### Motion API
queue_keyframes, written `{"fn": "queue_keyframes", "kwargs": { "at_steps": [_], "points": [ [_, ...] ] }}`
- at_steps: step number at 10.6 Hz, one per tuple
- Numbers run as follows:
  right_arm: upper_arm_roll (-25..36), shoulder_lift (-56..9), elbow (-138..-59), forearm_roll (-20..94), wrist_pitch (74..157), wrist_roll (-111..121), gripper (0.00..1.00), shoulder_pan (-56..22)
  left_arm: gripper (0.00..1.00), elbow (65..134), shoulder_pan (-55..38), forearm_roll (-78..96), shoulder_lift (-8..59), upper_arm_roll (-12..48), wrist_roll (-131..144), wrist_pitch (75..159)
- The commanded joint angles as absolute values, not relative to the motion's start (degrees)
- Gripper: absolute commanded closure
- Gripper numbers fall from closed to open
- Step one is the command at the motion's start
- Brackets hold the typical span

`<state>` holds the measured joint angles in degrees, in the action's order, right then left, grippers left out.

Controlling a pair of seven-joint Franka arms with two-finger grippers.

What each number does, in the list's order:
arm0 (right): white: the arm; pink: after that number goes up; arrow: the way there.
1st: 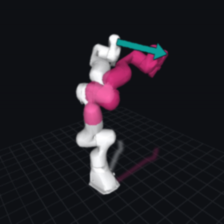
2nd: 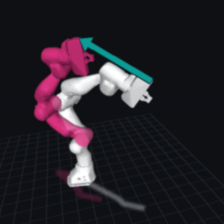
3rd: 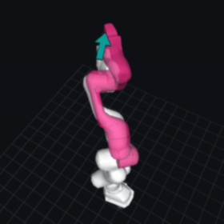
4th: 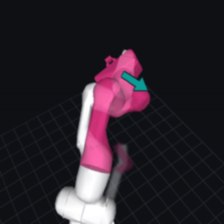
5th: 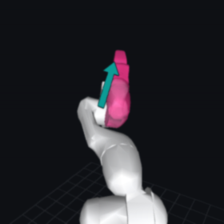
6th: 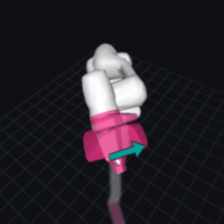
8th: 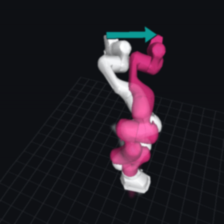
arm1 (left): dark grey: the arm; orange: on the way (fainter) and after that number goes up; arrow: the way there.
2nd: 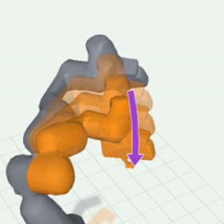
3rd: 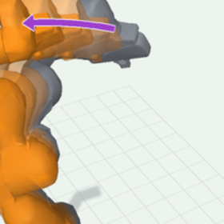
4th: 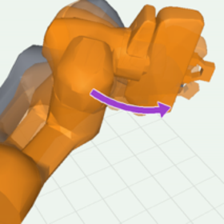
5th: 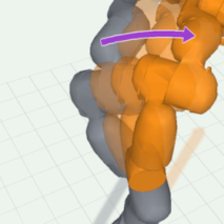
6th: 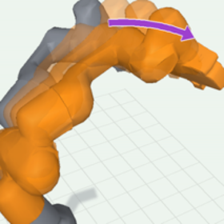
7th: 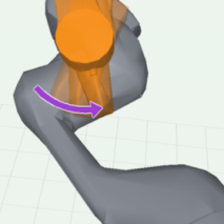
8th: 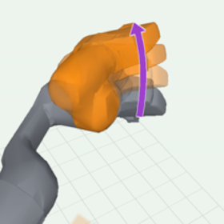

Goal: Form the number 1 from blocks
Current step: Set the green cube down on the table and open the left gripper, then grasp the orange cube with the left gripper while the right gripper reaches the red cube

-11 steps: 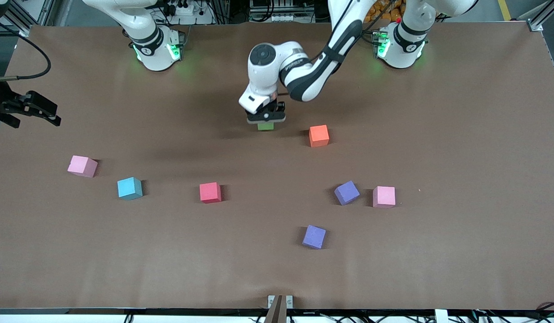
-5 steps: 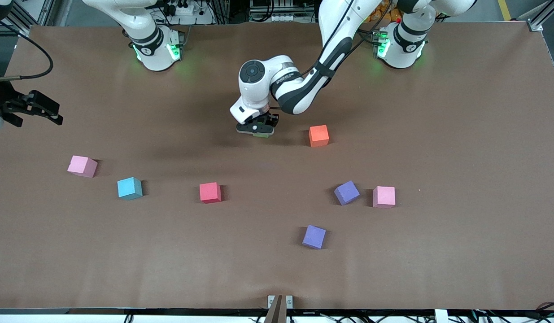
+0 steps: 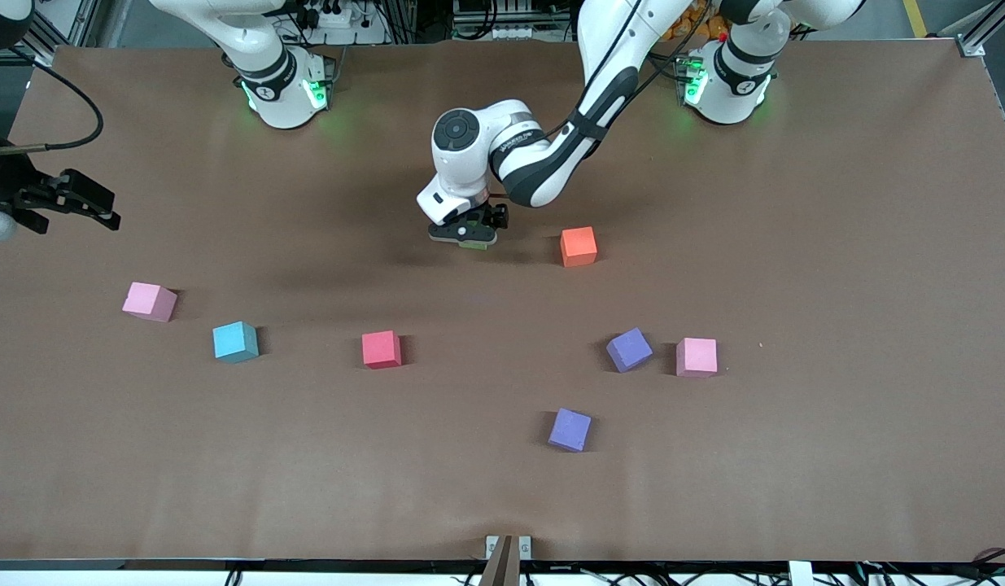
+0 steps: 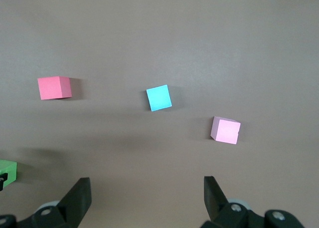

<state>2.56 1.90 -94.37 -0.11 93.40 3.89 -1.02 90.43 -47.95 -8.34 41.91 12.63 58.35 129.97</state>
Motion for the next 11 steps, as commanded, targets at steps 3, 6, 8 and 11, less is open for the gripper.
{"fn": "queue_keyframes", "kwargs": {
  "at_steps": [3, 6, 8, 11],
  "points": [
    [2.4, 2.8, -93.8, 1.0, 94.1, 3.2, 0.00, -1.1, 0.00, 93.4, -38.9, -8.5, 34.1, 13.5, 61.5, 121.4],
    [2.3, 0.3, -92.7, 1.0, 93.5, 3.6, 0.00, -1.6, 0.00, 101.9, -33.1, -8.4, 27.5, 14.2, 59.3, 122.2],
    [2.3, -1.0, -92.7, 1.0, 93.4, 3.4, 0.00, -2.5, 0.00, 111.5, -29.8, -8.6, 23.6, 16.1, 58.5, 129.1],
    [2.2, -2.3, -92.8, 1.1, 93.4, 3.0, 0.00, -4.6, 0.00, 120.1, -28.9, -8.7, 21.0, 16.0, 58.4, 136.1]
  ]
}}
